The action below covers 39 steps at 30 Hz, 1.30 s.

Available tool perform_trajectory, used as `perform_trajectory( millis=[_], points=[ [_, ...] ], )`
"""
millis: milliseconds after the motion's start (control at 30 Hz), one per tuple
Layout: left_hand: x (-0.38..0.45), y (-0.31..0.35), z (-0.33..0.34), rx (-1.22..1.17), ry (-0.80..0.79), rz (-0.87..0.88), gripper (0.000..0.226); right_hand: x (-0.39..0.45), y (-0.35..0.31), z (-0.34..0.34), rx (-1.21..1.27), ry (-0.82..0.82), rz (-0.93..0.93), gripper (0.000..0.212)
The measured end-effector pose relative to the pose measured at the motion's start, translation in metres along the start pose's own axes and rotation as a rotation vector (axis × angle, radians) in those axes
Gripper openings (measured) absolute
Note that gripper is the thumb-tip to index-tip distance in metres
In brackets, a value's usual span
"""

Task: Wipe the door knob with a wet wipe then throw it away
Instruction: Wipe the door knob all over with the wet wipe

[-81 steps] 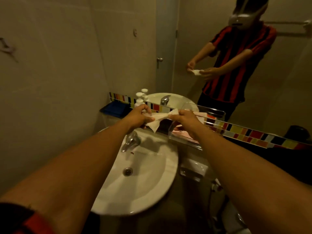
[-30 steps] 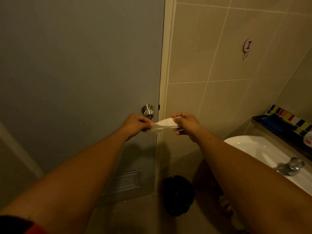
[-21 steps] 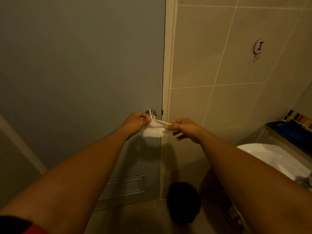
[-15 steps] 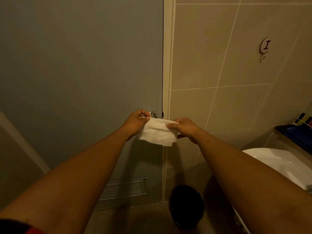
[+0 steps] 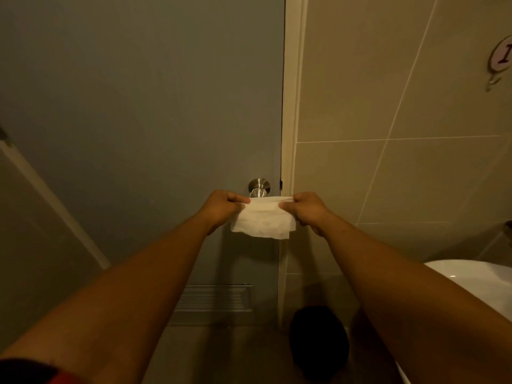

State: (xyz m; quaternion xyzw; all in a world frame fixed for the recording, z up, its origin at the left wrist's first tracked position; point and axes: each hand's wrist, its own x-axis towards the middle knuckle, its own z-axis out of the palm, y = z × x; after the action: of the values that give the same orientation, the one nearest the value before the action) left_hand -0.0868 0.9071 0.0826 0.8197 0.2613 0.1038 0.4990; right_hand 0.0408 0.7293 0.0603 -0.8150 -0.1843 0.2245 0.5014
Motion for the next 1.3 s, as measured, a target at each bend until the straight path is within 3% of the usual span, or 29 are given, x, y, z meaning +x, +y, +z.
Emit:
perform_trajectory(
  millis=[300, 467, 600, 933, 1133, 1300],
  points=[
    [0.048, 0.002, 0.000, -0.078, 0.189, 0.022, 0.018, 0.044, -0.018, 0.010, 0.011, 0.184, -0.008, 0.023],
    [0.075, -0.003, 0.002, -0.038, 0.168, 0.039, 0.021, 0.067, -0.016, 0.022, 0.042, 0.288, 0.022, 0.007],
    [0.095, -0.018, 0.009, 0.017, 0.125, 0.053, 0.022, 0.081, -0.010, 0.037, 0.121, 0.375, 0.122, 0.019],
    [0.109, -0.053, 0.025, 0.022, 0.058, 0.166, 0.020, 0.091, -0.001, 0.065, 0.181, 0.477, 0.208, 0.016],
    [0.111, -0.051, 0.013, 0.200, 0.124, 0.194, 0.021, 0.083, -0.005, 0.071, -0.018, 0.621, -0.004, 0.030],
    [0.103, -0.040, -0.009, 0.430, 0.171, 0.302, 0.025, 0.075, -0.012, 0.075, -0.099, 0.636, -0.158, 0.025]
  ],
)
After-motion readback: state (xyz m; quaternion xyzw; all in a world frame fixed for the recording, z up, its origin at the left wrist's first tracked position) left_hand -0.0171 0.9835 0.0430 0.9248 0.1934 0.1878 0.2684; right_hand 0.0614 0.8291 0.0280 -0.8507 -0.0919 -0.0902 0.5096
